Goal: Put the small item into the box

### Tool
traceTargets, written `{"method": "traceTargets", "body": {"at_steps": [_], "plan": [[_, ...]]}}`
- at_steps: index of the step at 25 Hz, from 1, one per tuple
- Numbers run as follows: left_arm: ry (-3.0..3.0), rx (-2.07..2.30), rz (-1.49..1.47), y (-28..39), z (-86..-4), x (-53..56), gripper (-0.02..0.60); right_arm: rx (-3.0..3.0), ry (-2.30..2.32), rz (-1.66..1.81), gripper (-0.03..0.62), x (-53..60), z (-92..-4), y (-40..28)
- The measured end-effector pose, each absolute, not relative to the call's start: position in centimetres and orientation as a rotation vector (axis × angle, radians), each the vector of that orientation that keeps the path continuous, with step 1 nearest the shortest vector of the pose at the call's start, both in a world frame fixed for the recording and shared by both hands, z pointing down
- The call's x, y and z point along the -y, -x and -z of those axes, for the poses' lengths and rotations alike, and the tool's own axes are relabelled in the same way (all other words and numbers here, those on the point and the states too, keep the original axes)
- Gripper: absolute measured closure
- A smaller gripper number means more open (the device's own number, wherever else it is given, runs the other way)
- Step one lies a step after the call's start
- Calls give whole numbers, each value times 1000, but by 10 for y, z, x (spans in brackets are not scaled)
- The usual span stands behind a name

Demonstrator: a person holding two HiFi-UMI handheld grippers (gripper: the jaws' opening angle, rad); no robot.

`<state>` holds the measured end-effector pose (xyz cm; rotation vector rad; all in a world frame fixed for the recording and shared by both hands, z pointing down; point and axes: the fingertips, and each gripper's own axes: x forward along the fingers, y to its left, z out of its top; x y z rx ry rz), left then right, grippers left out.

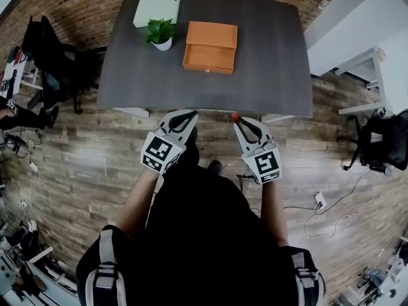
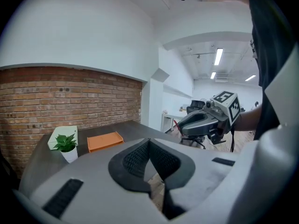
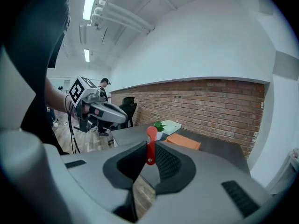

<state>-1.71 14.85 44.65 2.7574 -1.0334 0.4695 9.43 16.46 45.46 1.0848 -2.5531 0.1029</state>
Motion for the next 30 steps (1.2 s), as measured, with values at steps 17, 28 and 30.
{"method": "traceTargets", "body": {"at_steps": [17,28,30], "plan": [[-2771,930,-452,70,-456,-13,560,2490,-1119,-128,528,-45,-461,-30],[-2814,835,-448,94,-455,50,560,2428,-1165,-144,528,12,-469,-4],[-2817,832,-439,101,-456,59,560,2421,-1172,-150,528,20,-473,1]]}}
